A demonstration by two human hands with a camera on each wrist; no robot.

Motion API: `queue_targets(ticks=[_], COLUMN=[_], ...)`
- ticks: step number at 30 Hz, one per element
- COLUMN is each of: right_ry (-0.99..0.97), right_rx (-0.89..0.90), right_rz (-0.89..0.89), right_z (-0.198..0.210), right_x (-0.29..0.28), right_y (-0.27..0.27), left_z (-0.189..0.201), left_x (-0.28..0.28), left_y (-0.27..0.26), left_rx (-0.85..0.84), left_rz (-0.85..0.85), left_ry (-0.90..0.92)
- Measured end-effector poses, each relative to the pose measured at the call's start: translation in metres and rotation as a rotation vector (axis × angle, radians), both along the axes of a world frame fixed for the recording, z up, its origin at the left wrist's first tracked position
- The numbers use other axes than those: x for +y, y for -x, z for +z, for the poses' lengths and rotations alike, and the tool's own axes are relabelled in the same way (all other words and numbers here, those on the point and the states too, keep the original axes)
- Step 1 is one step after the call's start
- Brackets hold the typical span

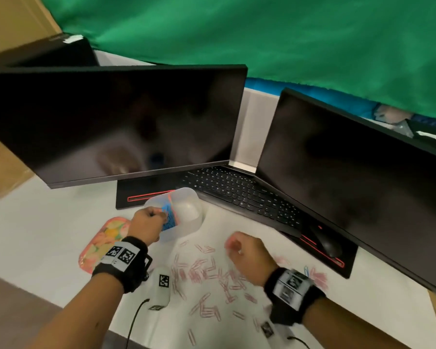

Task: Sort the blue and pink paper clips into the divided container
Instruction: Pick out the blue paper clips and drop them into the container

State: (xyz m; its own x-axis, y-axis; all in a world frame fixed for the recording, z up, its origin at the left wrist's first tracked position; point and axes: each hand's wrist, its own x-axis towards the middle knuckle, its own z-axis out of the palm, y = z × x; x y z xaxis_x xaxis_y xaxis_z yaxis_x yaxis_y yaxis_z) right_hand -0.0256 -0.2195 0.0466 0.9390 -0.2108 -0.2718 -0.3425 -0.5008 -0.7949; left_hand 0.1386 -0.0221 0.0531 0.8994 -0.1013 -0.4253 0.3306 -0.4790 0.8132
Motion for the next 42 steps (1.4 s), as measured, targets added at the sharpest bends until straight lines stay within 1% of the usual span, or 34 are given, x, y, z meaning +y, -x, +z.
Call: queue_targets(ticks=[2,5,8,11,13,14,16,19,21,23,25,28,30,34,36,39,42], right_ry=[-0.119,-0.148,-0.030,0.069,0.097,0.100,0.078,0.009,-0.014,-0.060,-0.050,0.046,0.097,0.235,0.292,0.338,0.323], right_rx=[-0.025,-0.033,-0.037,0.021,0.072,0.080,0.031,-0.045,-0.061,-0.048,-0.008,0.058,0.085,0.167,0.221,0.276,0.292], right_rz=[-0.052,-0.125,-0.141,-0.119,-0.080,-0.051,-0.016,-0.058,-0.112,-0.171,-0.235,-0.328,-0.398,-0.579,-0.623,-0.594,-0.481], right_z=[0.007,0.013,0.014,0.008,0.003,0.001,0.000,0.002,-0.001,-0.008,-0.016,-0.030,-0.036,-0.045,-0.052,-0.061,-0.063], right_x=[0.031,0.069,0.092,0.099,0.100,0.100,0.096,0.077,0.055,0.028,-0.001,-0.042,-0.065,-0.107,-0.123,-0.135,-0.137], right_y=[-0.047,-0.106,-0.146,-0.167,-0.172,-0.173,-0.167,-0.145,-0.121,-0.088,-0.048,0.018,0.060,0.133,0.158,0.179,0.180], left_z=[-0.003,-0.003,-0.004,-0.005,-0.001,0.001,0.006,0.010,0.011,0.009,0.009,0.007,0.002,-0.014,-0.023,-0.035,-0.042], left_x=[0.005,0.007,0.006,0.007,0.004,0.003,0.001,-0.005,-0.013,-0.027,-0.049,-0.088,-0.114,-0.160,-0.180,-0.206,-0.229], left_y=[-0.013,-0.025,-0.036,-0.044,-0.047,-0.046,-0.044,-0.038,-0.032,-0.024,-0.011,0.019,0.042,0.084,0.104,0.132,0.154], left_rx=[0.025,0.048,0.090,0.094,0.033,0.008,-0.003,-0.062,-0.144,-0.230,-0.291,-0.353,-0.363,-0.368,-0.396,-0.459,-0.515], left_rz=[-0.012,-0.069,-0.092,-0.111,-0.112,-0.126,-0.191,-0.207,-0.241,-0.286,-0.341,-0.520,-0.647,-0.882,-1.008,-1.201,-1.379], left_ry=[-0.026,-0.095,-0.128,-0.169,-0.186,-0.207,-0.293,-0.358,-0.382,-0.342,-0.257,-0.195,-0.175,-0.233,-0.269,-0.328,-0.404])
